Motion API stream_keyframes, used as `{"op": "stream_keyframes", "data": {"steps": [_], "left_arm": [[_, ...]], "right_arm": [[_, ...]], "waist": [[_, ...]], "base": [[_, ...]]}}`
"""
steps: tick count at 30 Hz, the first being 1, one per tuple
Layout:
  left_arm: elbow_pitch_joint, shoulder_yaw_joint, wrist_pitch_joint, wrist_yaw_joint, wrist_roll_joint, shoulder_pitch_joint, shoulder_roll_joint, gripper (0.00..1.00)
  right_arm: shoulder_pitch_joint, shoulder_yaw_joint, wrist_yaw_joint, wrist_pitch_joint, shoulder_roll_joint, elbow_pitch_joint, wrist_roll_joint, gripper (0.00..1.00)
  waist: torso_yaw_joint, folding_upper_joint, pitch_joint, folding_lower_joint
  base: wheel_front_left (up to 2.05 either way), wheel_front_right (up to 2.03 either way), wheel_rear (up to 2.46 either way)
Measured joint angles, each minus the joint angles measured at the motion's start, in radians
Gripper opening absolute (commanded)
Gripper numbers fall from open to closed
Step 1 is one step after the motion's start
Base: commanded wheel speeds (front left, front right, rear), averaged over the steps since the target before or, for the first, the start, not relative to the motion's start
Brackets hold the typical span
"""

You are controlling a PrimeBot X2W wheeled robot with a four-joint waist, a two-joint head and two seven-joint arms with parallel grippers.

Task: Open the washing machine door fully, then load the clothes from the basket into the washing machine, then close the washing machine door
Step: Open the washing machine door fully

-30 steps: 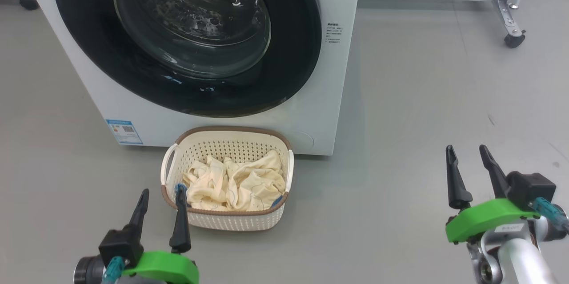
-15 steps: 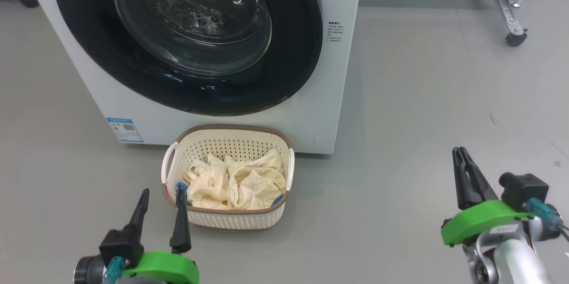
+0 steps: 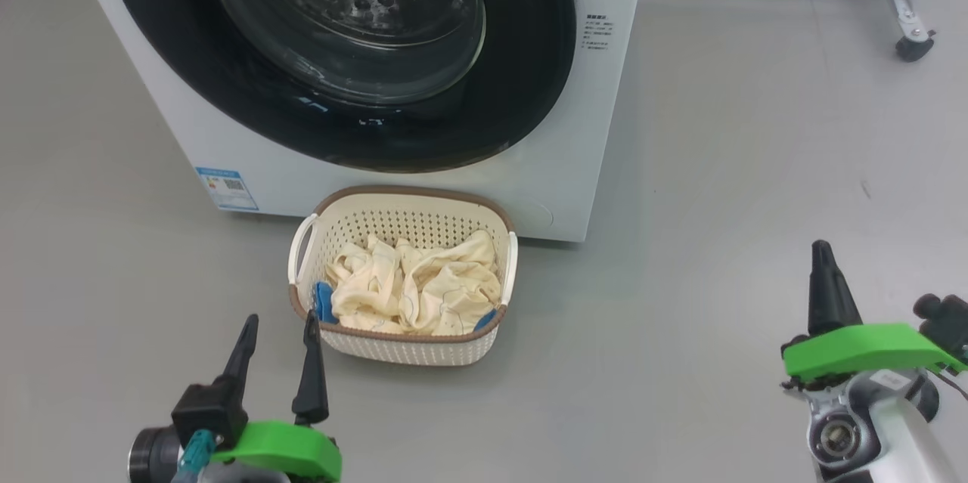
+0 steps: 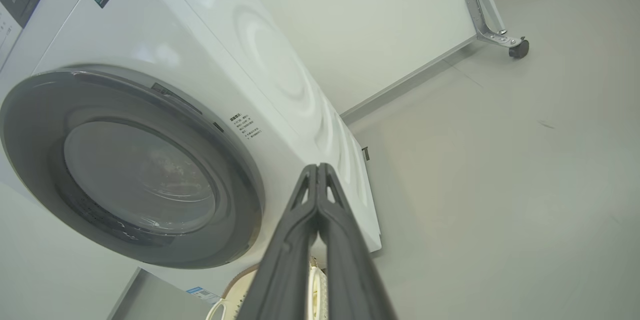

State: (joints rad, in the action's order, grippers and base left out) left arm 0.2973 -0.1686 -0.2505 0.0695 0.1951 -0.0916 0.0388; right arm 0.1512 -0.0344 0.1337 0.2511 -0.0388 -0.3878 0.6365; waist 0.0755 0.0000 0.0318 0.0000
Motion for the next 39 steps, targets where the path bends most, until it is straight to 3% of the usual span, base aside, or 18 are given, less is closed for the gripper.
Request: {"op": "stream_keyframes", "data": {"steps": [6,9,14,20,39], "left_arm": [[-0.002,-0.001,0.000,0.002,0.000,-0.039,0.000,1.00],[-0.002,-0.003,0.000,0.006,0.000,-0.052,0.000,1.00],[-0.005,-0.005,0.000,0.010,0.000,-0.079,0.000,1.00],[-0.008,-0.026,0.000,0.010,0.002,-0.118,-0.001,1.00],[-0.047,-0.103,0.000,0.004,0.064,-0.219,-0.002,1.00]], "right_arm": [[0.077,-0.015,0.000,0.000,0.000,-0.036,0.294,0.00],[0.123,-0.016,0.000,0.000,0.000,-0.044,0.369,0.00],[0.215,-0.035,0.000,-0.034,-0.002,-0.043,0.416,0.00],[0.324,-0.035,0.000,-0.113,-0.050,-0.043,0.428,0.00],[0.767,-0.026,0.000,-0.470,-0.135,-0.168,0.465,0.00]], "waist": [[0.021,0.0000,0.052,0.0000],[0.030,0.0000,0.081,0.0001],[0.041,0.0000,0.132,0.0001],[0.053,0.0000,0.184,0.0002],[0.137,0.0000,0.355,0.0002]], "base": [[0.00,0.00,0.00],[0.00,0.00,0.00],[0.00,0.00,0.00],[0.00,0.00,0.00],[0.00,0.00,0.00]]}}
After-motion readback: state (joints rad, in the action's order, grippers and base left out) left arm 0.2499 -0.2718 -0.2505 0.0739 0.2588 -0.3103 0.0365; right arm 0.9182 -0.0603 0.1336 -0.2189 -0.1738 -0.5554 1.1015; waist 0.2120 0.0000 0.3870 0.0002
